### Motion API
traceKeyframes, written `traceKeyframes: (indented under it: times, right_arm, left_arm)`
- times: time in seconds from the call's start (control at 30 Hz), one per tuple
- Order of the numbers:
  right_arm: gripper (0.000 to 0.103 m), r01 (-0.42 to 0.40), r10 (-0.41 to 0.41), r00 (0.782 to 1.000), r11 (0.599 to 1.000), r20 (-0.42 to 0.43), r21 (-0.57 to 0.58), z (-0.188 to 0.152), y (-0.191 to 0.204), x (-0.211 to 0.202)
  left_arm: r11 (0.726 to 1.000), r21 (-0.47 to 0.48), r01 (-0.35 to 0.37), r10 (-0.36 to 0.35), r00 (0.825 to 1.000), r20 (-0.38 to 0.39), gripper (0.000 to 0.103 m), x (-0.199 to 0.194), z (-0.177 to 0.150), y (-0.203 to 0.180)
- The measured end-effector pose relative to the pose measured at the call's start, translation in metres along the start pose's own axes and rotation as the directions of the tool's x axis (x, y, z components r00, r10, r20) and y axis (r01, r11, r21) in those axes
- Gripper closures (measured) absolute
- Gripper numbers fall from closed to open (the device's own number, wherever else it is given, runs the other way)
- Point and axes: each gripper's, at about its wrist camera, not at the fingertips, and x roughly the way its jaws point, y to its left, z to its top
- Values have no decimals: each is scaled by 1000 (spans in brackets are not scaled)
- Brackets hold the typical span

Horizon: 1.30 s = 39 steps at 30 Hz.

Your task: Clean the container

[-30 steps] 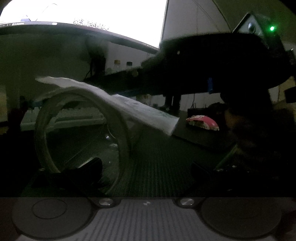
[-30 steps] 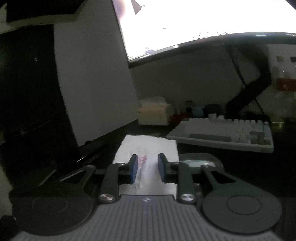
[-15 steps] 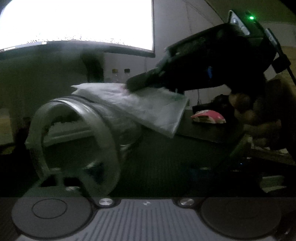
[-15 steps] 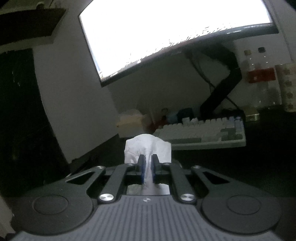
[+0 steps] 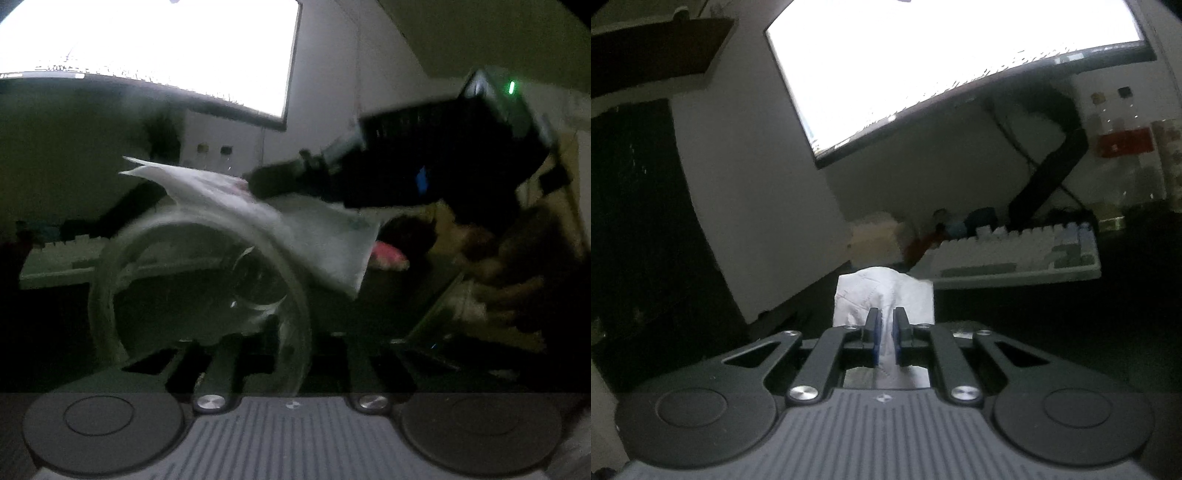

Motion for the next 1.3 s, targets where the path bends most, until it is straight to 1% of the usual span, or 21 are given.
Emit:
traceKeyframes:
  times: [0.03, 0.1, 0.13, 0.17, 0.2, 0.23, 0.27, 0.33, 0.37, 0.43, 0.53, 0.63, 0.7, 0.77, 0.87, 0.93, 1.03, 1.07, 1.13, 1.17, 1.3]
  right_arm:
    - [94, -4, 4, 1000, 1000, -5, 2, -3, 2, 2]
    - [94, -12, 12, 1000, 1000, -6, -2, -8, 5, 6]
    - [94, -11, 11, 1000, 1000, -3, -5, -9, 6, 7]
    - [94, -12, 12, 1000, 1000, -7, -7, -10, 8, 8]
    - [94, -19, 19, 1000, 1000, -15, -8, -10, 10, 9]
    - [93, -27, 27, 999, 1000, -24, -8, -11, 12, 11]
    - [92, -35, 34, 999, 999, -37, -24, -12, 17, 13]
    - [93, -51, 47, 997, 997, -66, -63, -15, 29, 18]
    - [93, -35, 28, 997, 994, -66, -101, -17, 34, 21]
    - [94, 36, -45, 998, 982, -46, -183, -18, 38, 27]
    - [93, 143, -147, 989, 975, -12, -167, -9, 24, 34]
    - [88, 222, -224, 975, 960, 11, -167, 1, 14, 43]
    - [88, 201, -201, 979, 966, 16, -165, -2, 20, 46]
    - [88, 127, -126, 992, 972, 19, -198, -8, 32, 45]
    - [89, 83, -80, 997, 970, 21, -230, -13, 40, 40]
    - [89, 102, -100, 995, 978, 21, -179, -9, 24, 39]
    - [88, 226, -225, 974, 971, 19, -75, 1, -5, 38]
    - [87, 233, -233, 972, 972, 8, -30, 5, -12, 38]
    - [86, 233, -233, 972, 972, 3, -33, 5, -9, 38]
    - [86, 228, -228, 974, 971, 5, -77, 3, 0, 39]
    - [83, 93, -95, 995, 979, -6, -182, -6, 33, 41]
  left_arm:
    - [1000, 15, -16, 16, 1000, -12, 48, 2, -2, -2]
    - [998, 49, -26, 27, 999, -19, 38, 4, -5, -9]
    - [998, 62, -32, 33, 999, -19, 27, 5, -6, -11]
    - [998, 58, -34, 35, 999, -21, 23, 5, -6, -10]
    - [998, 54, -36, 37, 999, -23, 16, 6, -6, -10]
    - [998, 48, -41, 42, 999, -25, 6, 6, -6, -9]
    - [998, 46, -54, 55, 998, -25, 1, 7, -7, -8]
    - [997, 44, -63, 64, 998, -21, 0, 8, -8, -7]
    - [997, 42, -65, 65, 998, -19, 0, 8, -8, -6]
    - [995, 41, -88, 88, 996, -18, 0, 8, -9, -6]
    - [995, 22, -102, 103, 994, -22, 1, 6, -10, -5]
    - [995, -78, -60, 58, 998, -22, 1, 1, -6, 7]
    - [992, -124, -32, 30, 999, -13, 1, -2, -5, 13]
    - [992, -120, -30, 29, 1000, -11, 1, -2, -6, 13]
    - [995, -90, -50, 49, 999, -14, 1, -1, -7, 8]
    - [996, -75, -57, 56, 998, -18, 1, -1, -8, 5]
    - [995, -75, -61, 60, 998, -16, 1, -2, -8, 5]
    - [995, -80, -60, 59, 998, -15, 1, -2, -8, 5]
    - [995, -85, -59, 58, 998, -13, 1, -3, -8, 5]
    - [995, -87, -58, 57, 998, -12, 1, -3, -8, 5]
    - [992, -122, -44, 43, 999, -8, 1, -3, -7, 13]
